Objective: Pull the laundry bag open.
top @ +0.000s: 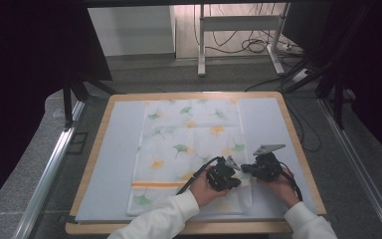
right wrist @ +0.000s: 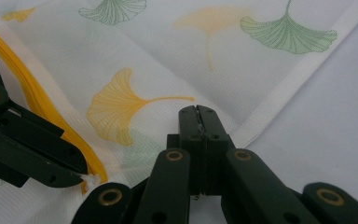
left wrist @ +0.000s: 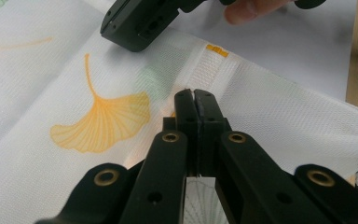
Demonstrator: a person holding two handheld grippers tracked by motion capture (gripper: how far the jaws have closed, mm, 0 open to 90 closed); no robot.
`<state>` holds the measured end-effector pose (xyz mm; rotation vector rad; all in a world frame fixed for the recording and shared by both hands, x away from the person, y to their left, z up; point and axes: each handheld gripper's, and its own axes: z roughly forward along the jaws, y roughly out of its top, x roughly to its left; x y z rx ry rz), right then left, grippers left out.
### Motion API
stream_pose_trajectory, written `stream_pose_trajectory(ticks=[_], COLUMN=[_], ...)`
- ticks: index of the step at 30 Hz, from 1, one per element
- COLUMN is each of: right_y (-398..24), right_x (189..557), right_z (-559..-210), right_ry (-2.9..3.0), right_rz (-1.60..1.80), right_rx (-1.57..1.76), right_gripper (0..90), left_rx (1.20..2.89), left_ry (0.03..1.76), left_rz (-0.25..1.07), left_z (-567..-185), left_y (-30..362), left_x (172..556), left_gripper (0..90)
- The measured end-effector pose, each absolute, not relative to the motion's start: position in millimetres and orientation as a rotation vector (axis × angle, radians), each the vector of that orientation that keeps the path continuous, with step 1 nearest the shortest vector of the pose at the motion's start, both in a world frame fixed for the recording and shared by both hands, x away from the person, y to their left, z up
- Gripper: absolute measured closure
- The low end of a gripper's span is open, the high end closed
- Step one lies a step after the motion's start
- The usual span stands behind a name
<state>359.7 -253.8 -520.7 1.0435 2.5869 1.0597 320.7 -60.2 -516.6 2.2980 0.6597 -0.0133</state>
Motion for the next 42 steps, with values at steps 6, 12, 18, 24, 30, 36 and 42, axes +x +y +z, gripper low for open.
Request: stream_pose_trajectory(ticks=[6, 12, 18, 24, 30, 36, 42], right_y=[-254.0, -253.9, -253.6, -254.0, -253.8, -253.7, -253.3], right_x=[359.8, 359.6, 359.4, 359.6, 359.3, 359.2, 358.4], right_z=[-520.9, -520.9, -521.0, -521.0, -521.0, -521.0, -520.7], right_ry=[2.587, 2.585, 2.582, 2.585, 2.583, 2.582, 2.572], right_rz=[1.063, 1.062, 1.061, 1.064, 1.061, 1.061, 1.056], right_rx=[1.046, 1.044, 1.044, 1.043, 1.041, 1.035, 1.042], right_gripper=[89.5, 89.5, 89.5, 89.5, 89.5, 89.5, 89.3], left_rx=[2.294, 2.286, 2.286, 2.281, 2.272, 2.257, 2.259], left_ry=[0.671, 0.677, 0.677, 0.687, 0.695, 0.715, 0.723], left_rz=[-0.025, -0.027, -0.03, -0.031, -0.039, -0.053, -0.077], left_z=[-517.9, -519.0, -519.0, -518.6, -519.2, -519.6, -521.5], left_y=[-56.5, -51.4, -51.4, -48.8, -46.7, -41.9, -46.3], left_x=[320.7, 319.7, 319.5, 320.3, 320.7, 322.8, 323.2], left_gripper=[90.0, 90.0, 90.0, 90.0, 90.0, 90.0, 90.0])
